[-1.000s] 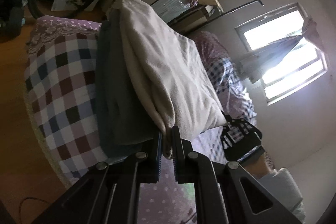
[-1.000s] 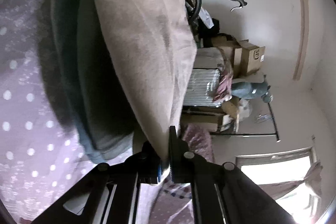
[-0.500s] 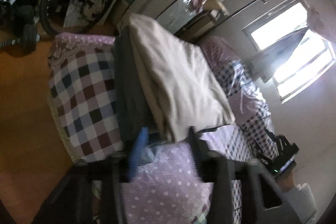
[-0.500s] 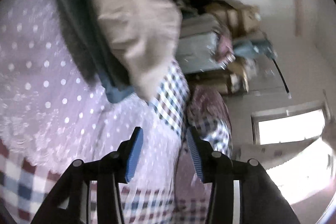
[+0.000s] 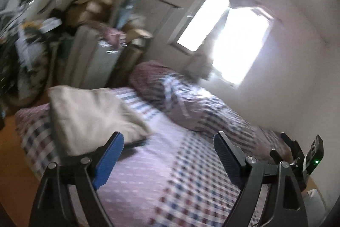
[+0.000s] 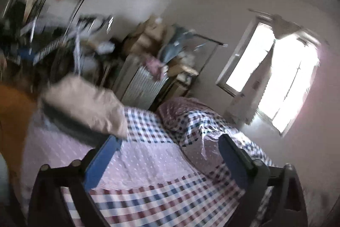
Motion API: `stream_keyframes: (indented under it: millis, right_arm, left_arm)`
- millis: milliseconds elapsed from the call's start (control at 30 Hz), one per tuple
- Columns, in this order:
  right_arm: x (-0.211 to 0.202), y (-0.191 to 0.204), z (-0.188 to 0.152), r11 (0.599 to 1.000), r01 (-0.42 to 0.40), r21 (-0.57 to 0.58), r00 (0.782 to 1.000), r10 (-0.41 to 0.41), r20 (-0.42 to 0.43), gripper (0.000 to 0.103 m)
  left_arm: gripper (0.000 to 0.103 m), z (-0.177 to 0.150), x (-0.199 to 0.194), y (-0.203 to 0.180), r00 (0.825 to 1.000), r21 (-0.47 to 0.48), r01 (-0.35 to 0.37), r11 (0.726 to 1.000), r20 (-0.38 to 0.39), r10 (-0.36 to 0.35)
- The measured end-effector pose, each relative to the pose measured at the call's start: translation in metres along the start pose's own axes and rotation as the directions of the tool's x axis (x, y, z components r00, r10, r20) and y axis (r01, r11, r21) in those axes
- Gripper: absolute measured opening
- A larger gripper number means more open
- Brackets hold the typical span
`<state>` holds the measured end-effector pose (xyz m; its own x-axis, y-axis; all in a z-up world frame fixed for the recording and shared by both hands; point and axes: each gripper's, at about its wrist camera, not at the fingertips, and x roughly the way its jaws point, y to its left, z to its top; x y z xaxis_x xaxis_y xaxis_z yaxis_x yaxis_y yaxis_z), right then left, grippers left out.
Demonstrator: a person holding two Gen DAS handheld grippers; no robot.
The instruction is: Fold clothes
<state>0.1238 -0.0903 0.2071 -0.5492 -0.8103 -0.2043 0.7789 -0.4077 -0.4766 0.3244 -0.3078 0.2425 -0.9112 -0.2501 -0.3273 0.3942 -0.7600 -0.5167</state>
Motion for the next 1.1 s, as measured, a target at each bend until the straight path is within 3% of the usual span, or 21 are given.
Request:
stream_keyframes:
  millis: [133, 233, 500, 633, 733, 833, 967, 1100]
  right_arm:
    - [-0.092, -0.043, -0.003, 0.983, 0.038, 0.179, 0.997, -0.049, 0.058, 0.103]
    - [-0.146, -0.066, -0.012, 0.951, 0.080, 0.297, 0.994, -0.099, 0.050, 0.103]
    - [-0.258, -0.122, -0.061, 0.780, 0.239, 0.578, 0.961, -0.274, -0.028, 0.103]
    - [-0.277, -0.152, -0.107, 0.667, 0.316, 0.674, 0.938, -0.327, -0.116, 0.103]
    - [-0.273, -0.169, -0.147, 0.588, 0.421, 0.691, 0.899, -0.370, -0.233, 0.103]
    - [-0.254, -0.183, -0.189, 0.524, 0.528, 0.669, 0.847, -0.382, -0.369, 0.103]
    - [-0.216, -0.188, -0.241, 0.502, 0.601, 0.622, 0.799, -0.360, -0.482, 0.103]
    - [-0.179, -0.181, -0.294, 0.502, 0.640, 0.582, 0.761, -0.311, -0.570, 0.103]
  left_arm:
    - [0.090, -0.006, -0.008, -0.074, 0.992, 0.069, 0.128, 0.989, -0.016, -0.127]
    - [0.090, -0.015, -0.008, -0.127, 0.975, 0.107, 0.220, 0.970, -0.039, -0.217]
    - [0.090, -0.064, 0.042, -0.254, 0.932, 0.249, 0.362, 0.898, -0.118, -0.343]
    - [0.090, -0.102, 0.094, -0.292, 0.931, 0.283, 0.360, 0.889, -0.170, -0.323]
    - [0.090, -0.136, 0.139, -0.310, 0.934, 0.319, 0.343, 0.884, -0.212, -0.286]
    - [0.090, -0.172, 0.187, -0.316, 0.935, 0.335, 0.321, 0.886, -0.261, -0.240]
    - [0.090, -0.220, 0.243, -0.306, 0.934, 0.341, 0.269, 0.901, -0.321, -0.157]
    - [0.090, -0.264, 0.278, -0.289, 0.940, 0.397, 0.201, 0.896, -0.334, -0.063]
